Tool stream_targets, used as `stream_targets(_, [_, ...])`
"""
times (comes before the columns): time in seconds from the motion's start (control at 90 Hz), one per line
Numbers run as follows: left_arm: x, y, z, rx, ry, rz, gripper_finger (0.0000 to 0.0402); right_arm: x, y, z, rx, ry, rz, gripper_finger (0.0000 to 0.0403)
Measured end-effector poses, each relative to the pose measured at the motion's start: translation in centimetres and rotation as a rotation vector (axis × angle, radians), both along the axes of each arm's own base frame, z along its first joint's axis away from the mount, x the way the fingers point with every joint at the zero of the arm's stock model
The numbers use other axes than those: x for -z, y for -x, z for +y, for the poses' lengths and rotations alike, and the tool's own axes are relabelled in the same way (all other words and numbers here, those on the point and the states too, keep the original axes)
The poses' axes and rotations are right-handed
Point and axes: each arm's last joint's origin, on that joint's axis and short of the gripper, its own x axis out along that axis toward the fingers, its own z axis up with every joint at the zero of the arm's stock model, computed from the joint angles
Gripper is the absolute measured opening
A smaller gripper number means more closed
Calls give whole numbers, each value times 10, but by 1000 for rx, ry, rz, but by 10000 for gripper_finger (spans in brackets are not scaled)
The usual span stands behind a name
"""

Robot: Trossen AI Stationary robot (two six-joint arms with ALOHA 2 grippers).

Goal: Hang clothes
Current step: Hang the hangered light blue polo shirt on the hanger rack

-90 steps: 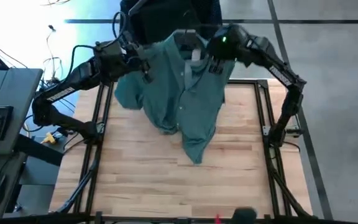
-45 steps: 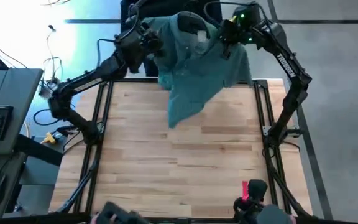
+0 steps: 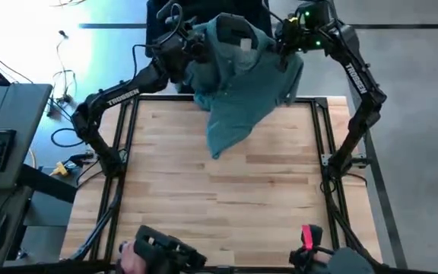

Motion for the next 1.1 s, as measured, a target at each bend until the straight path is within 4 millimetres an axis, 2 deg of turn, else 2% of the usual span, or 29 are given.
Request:
stream_targets(0.356, [3,9,14,34,19,28,165,-8,2,4,-14,-64,-76,12])
stream_targets(0.711, [-2,15,16,55,6,10,204,-16,8,6,-77,-135,-145,12])
stream_targets(0.844, [-3,17,18,45,-3,9,204,-15,9,7,-93,-164,-149,12])
stream_targets(0.944, [-3,17,19,46,-19,48,165,-15,9,7,-96,-171,-155,12])
stream_targets(1.067, [-2,16,18,77,-18,70,61,-15,9,7,-89,-178,-154,12])
stream_targets(1.1, [-3,17,19,78,-22,59,53,-16,9,6,-74,-164,-158,12])
